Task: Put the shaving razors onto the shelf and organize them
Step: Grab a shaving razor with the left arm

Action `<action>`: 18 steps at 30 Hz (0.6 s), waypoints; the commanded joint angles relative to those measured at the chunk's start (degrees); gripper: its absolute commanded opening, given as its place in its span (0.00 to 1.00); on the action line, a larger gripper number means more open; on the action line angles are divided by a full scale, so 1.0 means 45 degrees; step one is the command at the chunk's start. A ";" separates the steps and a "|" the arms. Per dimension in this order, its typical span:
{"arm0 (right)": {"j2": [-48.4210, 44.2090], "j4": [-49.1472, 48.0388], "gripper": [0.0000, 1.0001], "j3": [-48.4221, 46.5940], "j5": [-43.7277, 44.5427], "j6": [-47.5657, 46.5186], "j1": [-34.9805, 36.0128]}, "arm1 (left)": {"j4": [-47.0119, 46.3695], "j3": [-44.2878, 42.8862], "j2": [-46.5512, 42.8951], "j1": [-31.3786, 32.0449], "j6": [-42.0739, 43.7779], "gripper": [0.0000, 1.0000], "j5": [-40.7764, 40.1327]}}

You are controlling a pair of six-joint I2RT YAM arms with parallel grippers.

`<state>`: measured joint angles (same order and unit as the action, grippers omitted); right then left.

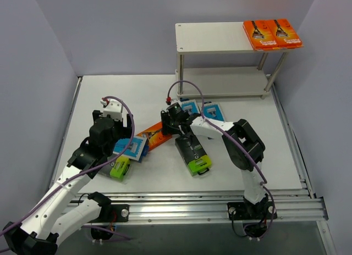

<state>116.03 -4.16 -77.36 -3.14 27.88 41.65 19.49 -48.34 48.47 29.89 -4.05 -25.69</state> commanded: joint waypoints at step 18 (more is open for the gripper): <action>-0.1173 -0.0012 0.00 0.0239 -0.0494 0.0367 0.0042 | -0.0209 -0.0118 -0.0321 -0.0041 -0.0193 0.94 0.0143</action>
<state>115.04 -4.91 -76.49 -4.47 28.77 41.60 19.51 -48.31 47.94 29.89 -4.12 -25.26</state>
